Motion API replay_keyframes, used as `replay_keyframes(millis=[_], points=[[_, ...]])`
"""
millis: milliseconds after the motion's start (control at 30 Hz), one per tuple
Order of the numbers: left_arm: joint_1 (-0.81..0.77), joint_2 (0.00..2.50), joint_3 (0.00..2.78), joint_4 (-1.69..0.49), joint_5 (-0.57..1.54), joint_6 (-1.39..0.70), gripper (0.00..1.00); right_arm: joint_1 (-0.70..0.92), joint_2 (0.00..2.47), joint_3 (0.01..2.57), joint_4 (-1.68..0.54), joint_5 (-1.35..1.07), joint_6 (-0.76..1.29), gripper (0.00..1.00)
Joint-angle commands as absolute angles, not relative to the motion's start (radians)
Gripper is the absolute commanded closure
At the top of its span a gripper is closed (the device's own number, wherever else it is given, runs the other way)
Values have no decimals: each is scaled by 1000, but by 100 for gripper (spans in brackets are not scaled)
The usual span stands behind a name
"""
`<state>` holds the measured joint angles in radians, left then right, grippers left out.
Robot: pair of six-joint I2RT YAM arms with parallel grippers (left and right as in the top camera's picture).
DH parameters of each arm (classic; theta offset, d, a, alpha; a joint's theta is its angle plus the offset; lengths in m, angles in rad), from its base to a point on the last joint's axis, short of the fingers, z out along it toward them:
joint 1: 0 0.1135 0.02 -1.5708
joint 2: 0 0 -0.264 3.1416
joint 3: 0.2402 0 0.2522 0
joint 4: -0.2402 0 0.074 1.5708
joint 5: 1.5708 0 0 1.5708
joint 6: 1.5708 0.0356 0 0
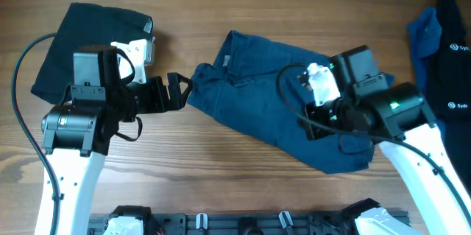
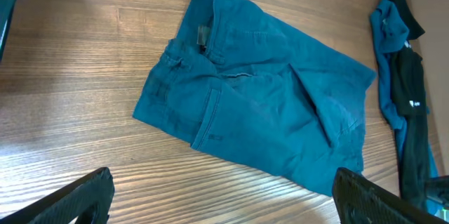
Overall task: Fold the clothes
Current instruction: 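Drag the blue shorts with the right gripper to the table center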
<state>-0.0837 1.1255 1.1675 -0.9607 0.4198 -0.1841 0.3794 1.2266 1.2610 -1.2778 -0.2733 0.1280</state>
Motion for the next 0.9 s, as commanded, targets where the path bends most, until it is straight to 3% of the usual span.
replay_keyframes(millis=[0,33,67,133,400,433,567,667,867], points=[[-92,1182,1178,-961,410,-162,0,370,1248,1233,-1205,30,398,46],[-97,1200,1178,-961,411,-162,0,357,1266,1208,-1148,38,398,41],[-102,1216,1178,-960,411,-163,0,347,1285,1181,-1099,38,395,30],[-103,1238,1178,-957,411,-165,0,315,1353,1112,-1020,39,394,21],[-103,1239,1178,-955,411,-165,0,240,1715,1042,-852,187,448,20],[-103,1239,1178,-954,411,-165,0,238,1740,1042,-840,196,448,27],[-103,1239,1178,-955,411,-165,0,236,1763,1042,-844,186,445,92],[-103,1239,1178,-954,410,-165,0,236,1700,1043,-909,155,415,95],[-103,1239,1179,-931,395,-165,0,239,1315,1042,-1042,-241,173,96]])
